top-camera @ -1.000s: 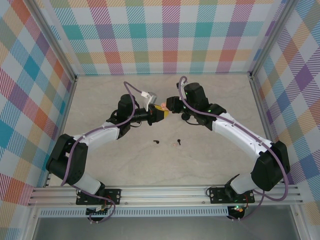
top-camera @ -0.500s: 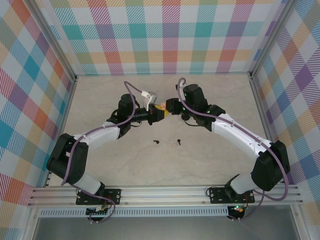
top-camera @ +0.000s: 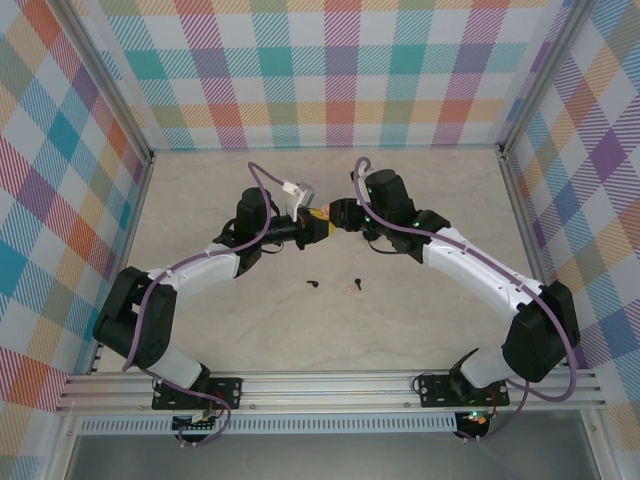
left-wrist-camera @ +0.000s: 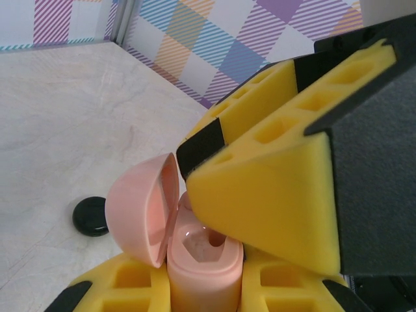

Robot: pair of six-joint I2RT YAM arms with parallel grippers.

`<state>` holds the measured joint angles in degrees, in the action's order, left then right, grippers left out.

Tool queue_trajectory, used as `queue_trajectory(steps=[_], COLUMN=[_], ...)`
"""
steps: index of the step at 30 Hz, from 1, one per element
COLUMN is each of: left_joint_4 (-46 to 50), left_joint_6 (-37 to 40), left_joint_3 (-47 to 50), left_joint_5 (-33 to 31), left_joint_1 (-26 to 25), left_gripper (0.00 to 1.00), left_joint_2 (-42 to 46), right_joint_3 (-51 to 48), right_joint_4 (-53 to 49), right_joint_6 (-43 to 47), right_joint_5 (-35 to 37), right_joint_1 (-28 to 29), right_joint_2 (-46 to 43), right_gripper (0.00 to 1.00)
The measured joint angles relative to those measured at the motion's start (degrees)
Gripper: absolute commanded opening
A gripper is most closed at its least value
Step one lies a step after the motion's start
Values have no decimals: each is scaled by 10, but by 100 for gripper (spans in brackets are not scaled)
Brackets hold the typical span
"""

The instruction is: Insert wireless bluetooth earbuds into charging case

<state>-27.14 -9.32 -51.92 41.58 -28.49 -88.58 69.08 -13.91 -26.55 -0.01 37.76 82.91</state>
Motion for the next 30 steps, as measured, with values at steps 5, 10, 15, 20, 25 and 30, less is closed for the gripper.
queue_trajectory(steps=[5,10,15,20,25,30], left_joint_4=[7,32,62,99,139,175], left_joint_6=[12,29,46,68,88,103], left_joint_3=[0,0,0,0,-1,-1], left_joint_5=[-8,-19,-27,-33,-34,-38], left_joint_1=[0,0,0,0,0,0], left_gripper=[6,6,6,6,6,7], left_joint_2=[0,2,22,64,109,150], right_joint_3=[0,15,21,19,17,-3], right_joint_4=[-20,-59,-97,-139,-180,-210], right_joint_6=[2,12,20,20,19,15], right_joint_5=[14,40,52,40,10,-46], right_joint_1=[1,-3,-31,-81,-108,-108], right_joint_2=[-15,-45,-75,-78,-65,-18], right_gripper=[49,50,50,50,49,47])
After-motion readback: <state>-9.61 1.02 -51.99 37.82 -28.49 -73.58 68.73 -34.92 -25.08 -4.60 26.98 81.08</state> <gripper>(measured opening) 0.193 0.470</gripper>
